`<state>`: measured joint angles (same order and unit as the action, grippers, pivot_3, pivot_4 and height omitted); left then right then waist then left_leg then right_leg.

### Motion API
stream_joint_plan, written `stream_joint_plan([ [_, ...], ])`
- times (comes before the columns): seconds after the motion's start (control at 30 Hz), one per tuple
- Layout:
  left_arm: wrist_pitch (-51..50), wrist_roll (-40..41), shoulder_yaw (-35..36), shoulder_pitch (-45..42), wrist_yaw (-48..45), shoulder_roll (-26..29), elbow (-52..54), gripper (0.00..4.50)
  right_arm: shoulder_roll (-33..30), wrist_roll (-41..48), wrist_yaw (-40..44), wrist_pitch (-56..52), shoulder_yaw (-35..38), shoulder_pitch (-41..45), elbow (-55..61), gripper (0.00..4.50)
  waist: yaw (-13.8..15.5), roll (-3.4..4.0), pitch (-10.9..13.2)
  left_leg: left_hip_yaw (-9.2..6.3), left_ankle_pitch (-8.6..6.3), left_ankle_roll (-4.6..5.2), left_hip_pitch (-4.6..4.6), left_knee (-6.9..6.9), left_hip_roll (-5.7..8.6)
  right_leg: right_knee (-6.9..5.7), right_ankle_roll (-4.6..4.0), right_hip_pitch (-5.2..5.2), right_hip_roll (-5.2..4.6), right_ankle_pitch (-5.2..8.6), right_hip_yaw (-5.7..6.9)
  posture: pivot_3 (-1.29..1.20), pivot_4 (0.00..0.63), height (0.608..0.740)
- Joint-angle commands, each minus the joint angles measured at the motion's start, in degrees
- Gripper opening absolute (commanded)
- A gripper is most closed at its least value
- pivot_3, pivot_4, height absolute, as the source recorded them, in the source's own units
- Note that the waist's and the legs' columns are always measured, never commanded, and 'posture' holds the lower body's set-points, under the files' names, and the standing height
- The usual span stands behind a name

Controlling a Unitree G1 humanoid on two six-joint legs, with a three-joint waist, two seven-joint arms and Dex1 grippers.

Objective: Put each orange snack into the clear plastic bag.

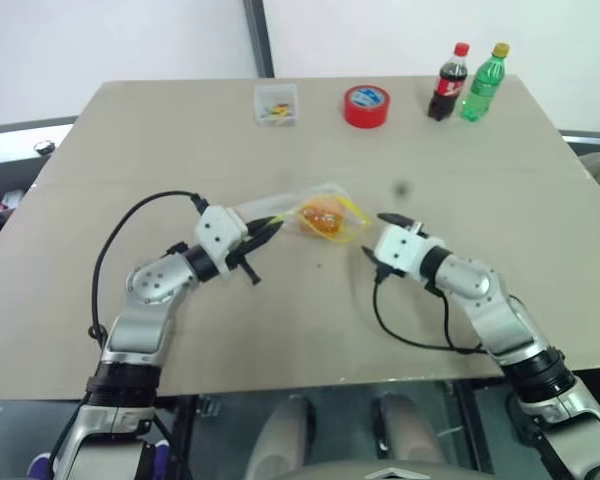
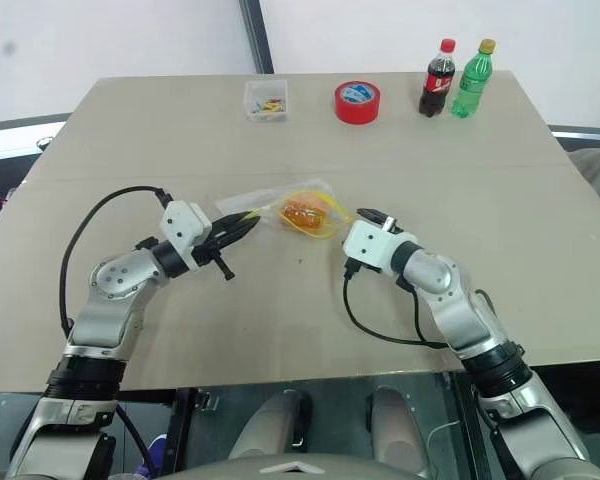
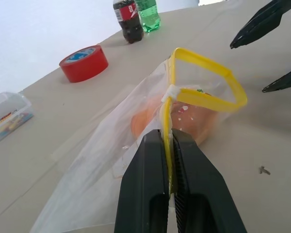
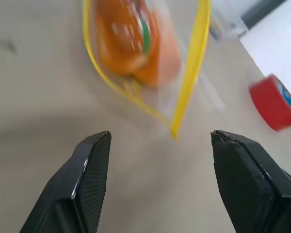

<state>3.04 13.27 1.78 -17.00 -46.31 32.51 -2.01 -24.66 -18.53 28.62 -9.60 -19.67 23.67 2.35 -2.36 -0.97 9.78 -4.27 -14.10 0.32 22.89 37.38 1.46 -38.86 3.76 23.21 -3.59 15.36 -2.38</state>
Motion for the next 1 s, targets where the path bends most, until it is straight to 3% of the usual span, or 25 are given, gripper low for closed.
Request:
stream_joint_plan([
  [0.03, 0.65, 1.13, 0.88, -1.26, -0.79, 0.07, 1.03, 0.0, 2.8, -1.62, -2.88, 3.61, -0.92, 4.45, -5.8, 3.33, -0.24, 0.0, 0.0, 0.02, 0.0, 0.0, 0.0, 0.0, 0.0, -0.01, 0.0, 0.01, 0.02, 0.0, -0.01, 0.0, 0.15, 0.74],
  [0.13, 0.73, 1.03, 0.86, -1.24, -1.05, 0.18, 1.4, 0.0, 4.88, -0.64, -2.92, 5.78, -0.65, 6.83, -9.58, 3.33, -0.08, 0.0, 0.0, 0.02, 0.0, -0.01, -0.04, -0.01, -0.03, -0.02, 0.0, 0.01, 0.04, 0.0, -0.02, 0.0, 0.15, 0.74],
  [0.2, 0.93, 0.78, 0.83, -1.13, -1.19, 0.32, 1.67, 0.0, 5.65, -0.39, -2.9, 7.06, -0.33, 8.01, -11.2, 2.8, -0.03, 0.0, 0.0, 0.01, 0.0, -0.01, -0.01, -0.01, -0.02, 0.02, 0.0, 0.0, 0.02, 0.0, -0.02, 0.0, 0.15, 0.74],
  [0.3, 0.82, 0.74, 1.08, -0.86, -1.07, 0.46, 2.11, 0.0, 5.71, 0.3, -1.06, 8.17, -0.31, 8.57, -11.39, 1.63, 0.14, 0.0, 0.0, 0.01, 0.0, 0.0, 0.02, -0.01, 0.0, 0.05, 0.0, 0.0, -0.03, 0.0, -0.02, 0.0, 0.15, 0.74],
  [0.4, 0.89, 0.65, 1.19, -0.59, -0.94, 0.57, 2.46, 0.0, 5.07, -0.06, -0.77, 8.9, -0.06, 8.41, -11.41, 0.03, 0.06, 0.0, 0.01, 0.0, 0.0, 0.0, 0.02, -0.01, -0.01, 0.03, 0.0, 0.01, -0.02, 0.0, -0.02, 0.0, 0.15, 0.74],
  [0.6, -1.66, 2.76, 2.05, -4.6, -0.43, -0.23, 1.36, 0.0, 2.38, 1.45, -1.92, 7.53, 6.03, 11.76, -9.2, 0.03, 0.09, 0.0, 0.02, 0.0, 0.0, 0.0, 0.02, -0.01, -0.01, 0.02, 0.0, 0.01, -0.02, 0.0, -0.02, 0.0, 0.15, 0.74],
  [0.83, 2.0, 0.08, 1.54, -23.64, 0.61, -2.19, -16.74, 0.0, -5.07, -0.23, -4.89, 7.7, 11.47, 22.15, -14.8, 0.03, 0.32, -0.08, 0.08, -0.09, 0.01, -0.01, 0.02, 0.07, 0.23, -0.01, 0.0, -0.05, -0.03, 0.0, 0.08, 0.0, 0.15, 0.74],
  [1.0, 9.06, -2.26, 0.02, -29.12, -1.15, -3.02, -23.23, 0.0, -9.16, 0.68, -4.81, 7.1, 13.38, 23.31, -12.96, 0.03, -0.2, -0.1, 0.09, 0.01, 0.13, -0.22, 0.15, -0.05, 0.22, 0.22, 0.0, 0.06, -0.04, 0.0, 0.01, 0.0, 0.15, 0.74],
])
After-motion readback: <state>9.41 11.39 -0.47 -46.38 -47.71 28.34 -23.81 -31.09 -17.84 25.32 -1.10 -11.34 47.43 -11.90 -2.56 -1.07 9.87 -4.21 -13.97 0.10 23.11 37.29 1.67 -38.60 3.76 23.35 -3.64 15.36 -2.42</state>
